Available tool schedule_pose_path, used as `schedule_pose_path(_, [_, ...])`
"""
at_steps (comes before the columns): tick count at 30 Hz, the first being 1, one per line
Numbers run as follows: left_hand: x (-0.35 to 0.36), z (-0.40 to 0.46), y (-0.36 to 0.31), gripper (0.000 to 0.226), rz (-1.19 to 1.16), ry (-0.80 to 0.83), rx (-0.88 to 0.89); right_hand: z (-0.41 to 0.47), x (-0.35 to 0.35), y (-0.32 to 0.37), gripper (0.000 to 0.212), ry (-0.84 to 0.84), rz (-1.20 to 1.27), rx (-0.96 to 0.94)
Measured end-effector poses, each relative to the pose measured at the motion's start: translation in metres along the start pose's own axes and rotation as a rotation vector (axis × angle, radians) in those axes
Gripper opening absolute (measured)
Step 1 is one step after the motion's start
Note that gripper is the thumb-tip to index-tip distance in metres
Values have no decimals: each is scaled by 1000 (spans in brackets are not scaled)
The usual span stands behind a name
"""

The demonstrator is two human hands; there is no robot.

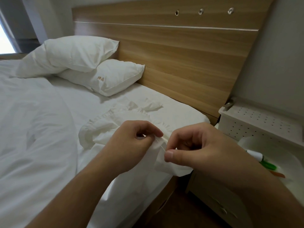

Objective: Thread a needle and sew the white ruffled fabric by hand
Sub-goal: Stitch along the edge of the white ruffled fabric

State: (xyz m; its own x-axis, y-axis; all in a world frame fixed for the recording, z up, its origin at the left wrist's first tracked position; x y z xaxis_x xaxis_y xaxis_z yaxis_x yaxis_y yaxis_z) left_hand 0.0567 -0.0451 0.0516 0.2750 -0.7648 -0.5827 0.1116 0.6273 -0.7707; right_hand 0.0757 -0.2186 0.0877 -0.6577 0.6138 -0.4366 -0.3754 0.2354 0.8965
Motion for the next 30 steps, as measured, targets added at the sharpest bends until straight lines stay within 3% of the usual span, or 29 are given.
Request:
schedule_pose_path(5, [0,1,1,37,-11,16,5,-7,4,6,8,182,183,-65])
schedule_pose_path(8, [1,1,2,39,1,22,-3,-5,0,1,8,172,324,-114])
schedule_pose_path(14, [3,0,3,38,56,82,-68,8,-29,-18,28,-70,752,-213])
schedule_pose_path(19, [6,2,5,37,101,107,-94,10,-47,-31,12,-263,1015,-237])
schedule_pose_path(21, [7,1,7,37,112,121,-108,8,-52,-37,17,-365,1095,-209])
schedule_pose_path(25, [6,0,9,37,160,123,-128,7,-60,-41,20,-491,1198,-211])
schedule_pose_path(30, [8,0,11,37,178,127,-152,5,-64,-41,21,-527,1187,-231])
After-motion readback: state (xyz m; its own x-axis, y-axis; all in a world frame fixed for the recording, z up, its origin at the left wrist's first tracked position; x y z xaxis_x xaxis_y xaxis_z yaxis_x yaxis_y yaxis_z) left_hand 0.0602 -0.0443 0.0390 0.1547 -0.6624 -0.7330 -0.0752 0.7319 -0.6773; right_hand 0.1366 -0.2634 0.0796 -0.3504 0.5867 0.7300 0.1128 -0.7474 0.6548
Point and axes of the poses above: each hand's wrist, its own z-axis towards the middle knuckle, its own x-axis out of the palm, y = z × x, the point moved 6 cm from there along z, towards the middle knuckle, and after that the axes turned 2 degrees about z, right-handed, at the moved point
